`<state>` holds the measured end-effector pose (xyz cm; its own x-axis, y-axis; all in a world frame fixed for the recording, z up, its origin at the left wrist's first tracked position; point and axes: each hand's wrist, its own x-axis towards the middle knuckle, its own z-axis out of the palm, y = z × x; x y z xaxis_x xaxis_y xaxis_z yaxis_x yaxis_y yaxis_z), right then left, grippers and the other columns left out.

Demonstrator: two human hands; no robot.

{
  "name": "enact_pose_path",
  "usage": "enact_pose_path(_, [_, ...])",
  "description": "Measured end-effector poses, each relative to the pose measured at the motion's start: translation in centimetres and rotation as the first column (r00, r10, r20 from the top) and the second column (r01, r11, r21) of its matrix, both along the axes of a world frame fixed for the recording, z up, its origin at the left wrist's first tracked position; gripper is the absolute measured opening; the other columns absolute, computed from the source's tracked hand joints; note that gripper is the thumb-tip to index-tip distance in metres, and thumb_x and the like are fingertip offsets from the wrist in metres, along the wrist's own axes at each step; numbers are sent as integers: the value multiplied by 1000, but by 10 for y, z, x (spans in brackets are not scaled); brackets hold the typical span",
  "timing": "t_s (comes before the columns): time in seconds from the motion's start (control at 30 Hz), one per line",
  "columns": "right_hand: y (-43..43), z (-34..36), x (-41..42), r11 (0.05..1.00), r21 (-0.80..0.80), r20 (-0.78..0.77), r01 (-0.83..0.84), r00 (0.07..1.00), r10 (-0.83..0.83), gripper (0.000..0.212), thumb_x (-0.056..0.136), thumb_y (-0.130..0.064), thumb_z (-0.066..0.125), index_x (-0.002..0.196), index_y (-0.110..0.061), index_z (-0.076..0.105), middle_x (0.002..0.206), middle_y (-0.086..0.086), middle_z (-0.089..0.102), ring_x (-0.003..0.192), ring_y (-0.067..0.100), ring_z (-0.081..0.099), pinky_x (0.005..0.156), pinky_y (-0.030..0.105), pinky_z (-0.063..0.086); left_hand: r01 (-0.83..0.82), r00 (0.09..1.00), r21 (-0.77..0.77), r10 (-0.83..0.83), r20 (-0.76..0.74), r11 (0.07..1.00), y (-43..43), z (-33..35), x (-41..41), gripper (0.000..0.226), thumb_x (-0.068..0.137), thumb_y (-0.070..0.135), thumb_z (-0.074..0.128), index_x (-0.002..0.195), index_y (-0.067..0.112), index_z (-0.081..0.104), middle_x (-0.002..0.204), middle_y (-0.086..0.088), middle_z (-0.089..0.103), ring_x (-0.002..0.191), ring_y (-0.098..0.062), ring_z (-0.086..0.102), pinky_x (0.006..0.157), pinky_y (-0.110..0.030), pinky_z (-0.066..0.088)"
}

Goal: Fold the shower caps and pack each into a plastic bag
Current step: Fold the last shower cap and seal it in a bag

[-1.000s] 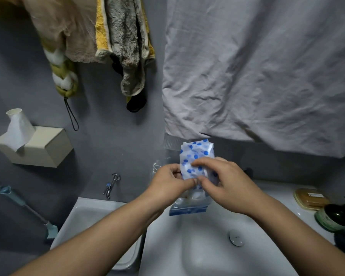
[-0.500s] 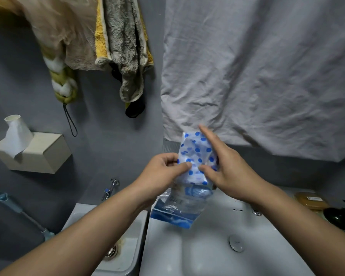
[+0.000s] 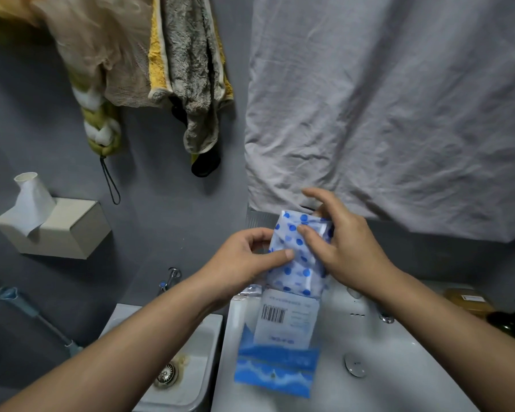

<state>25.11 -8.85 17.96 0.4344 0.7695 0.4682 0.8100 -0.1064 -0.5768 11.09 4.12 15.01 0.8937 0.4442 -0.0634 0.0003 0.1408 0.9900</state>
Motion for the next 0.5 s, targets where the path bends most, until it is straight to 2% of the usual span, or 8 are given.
enact_pose_path(0.07, [0,0,-1,998,-14,67,57,996,-56,21,85,-20,68,106,-24,64,87,-19,65,79,-3,59,72,8,44,-22,999,-43,24,36,999,-1,-1,-1,25,86,3,73,110,5,70,102,-10,78,89,-21,76,70,-26,59])
enact_pose_path(0.13, [0,2,-3,995,-90,130,45,991,-33,6,82,-24,68,87,-25,64,79,-14,68,73,2,61,68,25,51,-66,997,-81,69,45,995,-2,-2,-1,19,86,3,72,105,6,71,93,-8,79,78,-15,75,63,-22,57])
enact_pose_path(0.17, [0,3,-4,990,-140,138,12,990,8,5,81,-27,67,84,-24,63,77,-13,68,71,4,62,67,33,53,-90,995,-73,93,38,993,-3,-2,-1,19,86,5,73,105,8,71,92,-7,79,76,-13,75,61,-20,56])
enact_pose_path(0.23, [-2,5,-6,973,-215,128,-90,985,120,8,81,-31,62,82,-24,65,79,-12,67,74,5,61,68,39,53,-129,991,-27,130,26,991,-3,-2,-1,30,84,9,76,113,8,69,97,-7,79,80,-10,74,59,-16,53])
enact_pose_path(0.3, [-5,8,-10,949,-259,119,-181,969,217,19,84,-41,56,84,-26,67,91,-13,60,81,6,61,73,36,52,-145,989,-3,145,21,989,-2,-2,-1,40,83,14,77,121,9,66,105,-7,78,88,-10,74,63,-18,54])
enact_pose_path(0.4, [-10,11,-12,895,-394,151,-208,946,286,31,81,-56,57,95,-31,67,102,-15,45,89,5,56,78,29,50,-166,986,0,166,21,986,2,0,-2,39,85,22,75,122,11,66,109,-4,78,97,-15,73,73,-29,57])
enact_pose_path(0.5, [-10,9,-14,872,-457,302,-175,891,337,24,84,-51,59,98,-31,62,97,-15,54,92,5,52,83,29,46,-183,982,-27,184,44,983,4,3,-2,39,86,22,75,123,11,66,112,-4,77,107,-22,71,86,-36,56])
